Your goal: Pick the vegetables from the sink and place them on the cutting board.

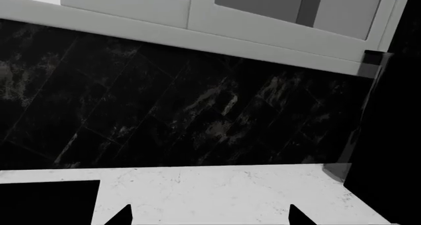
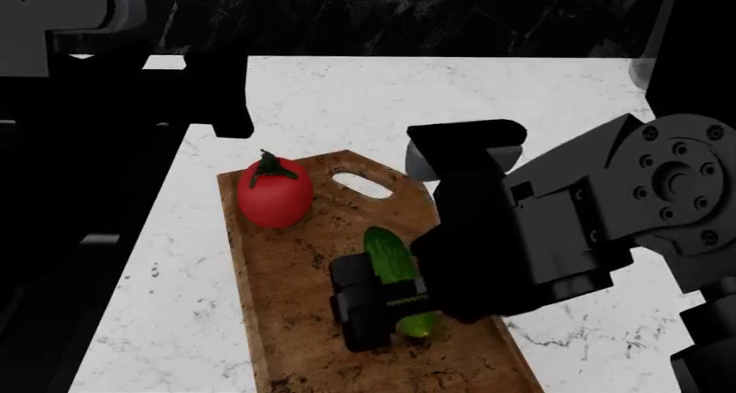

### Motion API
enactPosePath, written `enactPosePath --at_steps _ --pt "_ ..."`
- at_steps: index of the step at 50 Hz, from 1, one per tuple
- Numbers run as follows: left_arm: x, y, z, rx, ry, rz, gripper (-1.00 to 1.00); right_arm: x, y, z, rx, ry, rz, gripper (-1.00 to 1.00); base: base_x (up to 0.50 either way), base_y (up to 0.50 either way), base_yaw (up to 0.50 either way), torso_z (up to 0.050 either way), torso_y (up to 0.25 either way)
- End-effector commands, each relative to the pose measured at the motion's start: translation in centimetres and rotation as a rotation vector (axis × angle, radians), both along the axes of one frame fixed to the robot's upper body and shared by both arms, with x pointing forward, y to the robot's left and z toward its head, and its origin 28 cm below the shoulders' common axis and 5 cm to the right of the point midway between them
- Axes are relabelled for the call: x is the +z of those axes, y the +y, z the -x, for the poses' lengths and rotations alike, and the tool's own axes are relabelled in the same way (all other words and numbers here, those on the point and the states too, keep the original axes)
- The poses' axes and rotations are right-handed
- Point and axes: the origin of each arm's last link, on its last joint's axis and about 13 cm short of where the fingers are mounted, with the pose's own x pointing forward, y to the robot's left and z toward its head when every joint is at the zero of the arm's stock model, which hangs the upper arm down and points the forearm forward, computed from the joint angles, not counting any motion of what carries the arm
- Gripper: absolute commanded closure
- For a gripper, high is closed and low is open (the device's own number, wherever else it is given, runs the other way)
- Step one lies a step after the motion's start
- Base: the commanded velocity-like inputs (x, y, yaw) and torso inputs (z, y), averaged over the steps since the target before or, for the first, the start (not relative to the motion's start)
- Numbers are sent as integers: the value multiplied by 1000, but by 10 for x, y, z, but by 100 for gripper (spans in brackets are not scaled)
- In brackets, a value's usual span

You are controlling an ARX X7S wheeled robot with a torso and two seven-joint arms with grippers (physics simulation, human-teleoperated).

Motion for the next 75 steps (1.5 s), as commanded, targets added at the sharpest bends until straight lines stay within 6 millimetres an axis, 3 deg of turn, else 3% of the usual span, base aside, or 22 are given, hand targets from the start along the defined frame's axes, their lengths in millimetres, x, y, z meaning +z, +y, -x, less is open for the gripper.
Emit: enactPosePath --at_steps 1,8,22,29,37,50,63,75 --pt "-2 0 0 -1 2 -1 -100 2 -3 -2 -30 -30 44 -100 0 0 0 0 0" --pt "-4 0 0 -4 8 -4 -100 29 -6 4 -50 -132 27 -100 0 0 0 0 0" --pt "1 1 5 0 -5 -4 -100 58 -12 15 -91 -353 -9 -100 0 0 0 0 0" --pt "-5 3 13 5 -27 -15 -100 42 -12 15 -93 -564 137 -100 0 0 0 0 0" --pt "-10 5 33 -14 -45 -23 -100 20 -10 23 -140 -721 125 -100 0 0 0 0 0" --pt "-16 7 69 11 -101 26 -100 -4 -11 58 -247 -1016 -43 -100 0 0 0 0 0" --pt "-22 30 103 91 -151 147 -100 -14 -11 84 -277 -1159 -155 -100 0 0 0 0 0" --pt "-26 37 124 126 -171 211 -100 -23 -21 111 -333 -1289 -249 -100 0 0 0 0 0"
